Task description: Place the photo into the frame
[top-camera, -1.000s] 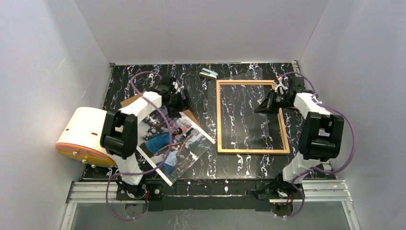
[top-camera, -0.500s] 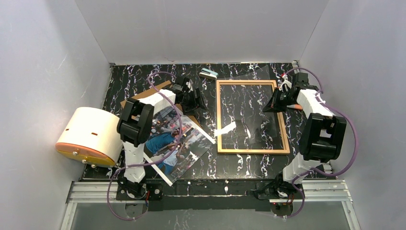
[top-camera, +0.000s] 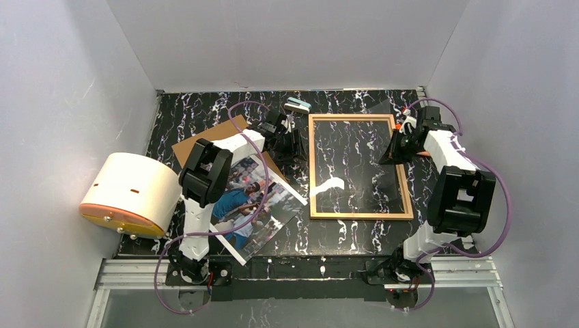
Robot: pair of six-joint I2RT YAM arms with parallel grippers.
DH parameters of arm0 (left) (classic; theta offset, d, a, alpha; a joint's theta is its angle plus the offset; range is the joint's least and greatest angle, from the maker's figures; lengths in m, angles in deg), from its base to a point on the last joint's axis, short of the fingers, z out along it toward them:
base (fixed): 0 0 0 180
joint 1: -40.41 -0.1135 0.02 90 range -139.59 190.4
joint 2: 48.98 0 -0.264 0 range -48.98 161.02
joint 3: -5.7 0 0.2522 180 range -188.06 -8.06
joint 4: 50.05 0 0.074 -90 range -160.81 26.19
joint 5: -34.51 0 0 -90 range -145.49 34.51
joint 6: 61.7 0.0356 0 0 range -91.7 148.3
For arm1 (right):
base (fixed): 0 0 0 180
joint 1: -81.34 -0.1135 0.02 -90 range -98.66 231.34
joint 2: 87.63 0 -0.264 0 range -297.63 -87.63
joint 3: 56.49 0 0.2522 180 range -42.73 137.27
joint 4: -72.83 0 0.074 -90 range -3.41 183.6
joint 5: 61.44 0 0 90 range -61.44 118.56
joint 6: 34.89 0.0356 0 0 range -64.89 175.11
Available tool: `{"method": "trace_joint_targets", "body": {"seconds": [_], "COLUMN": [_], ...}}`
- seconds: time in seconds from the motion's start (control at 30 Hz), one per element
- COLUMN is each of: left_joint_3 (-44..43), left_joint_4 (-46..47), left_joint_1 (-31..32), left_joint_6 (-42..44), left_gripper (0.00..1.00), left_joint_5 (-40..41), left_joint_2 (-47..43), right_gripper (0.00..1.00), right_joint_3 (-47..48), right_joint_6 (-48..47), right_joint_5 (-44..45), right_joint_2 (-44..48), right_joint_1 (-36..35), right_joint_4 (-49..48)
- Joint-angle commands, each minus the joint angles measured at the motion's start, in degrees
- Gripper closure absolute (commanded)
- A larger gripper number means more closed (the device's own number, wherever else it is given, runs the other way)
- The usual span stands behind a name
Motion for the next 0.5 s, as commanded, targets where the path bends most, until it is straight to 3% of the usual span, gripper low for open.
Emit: {"method": "trace_joint_targets", "body": {"seconds": [0.0,0.47], "left_joint_3": [-2.15,-6.18], "left_joint_4": [-0.2,-0.69], "left_joint_1": [0.18,0.63], "left_joint_6": [1.56,1.79], "left_gripper": [0.45,0.45], "left_joint_5": [-0.5,-1.24], "left_joint_2": [0.94,4.32], "right_gripper": [0.99,0.99], "right_joint_3": [2.55,1.72], "right_joint_6": [-4.36,-10.26], "right_joint_5": [1.87,2.2], "right_joint_2": [-0.54,-0.24], "right_joint_1": [0.01,-2.58], "right_joint_4": [1.29,-0.64]}}
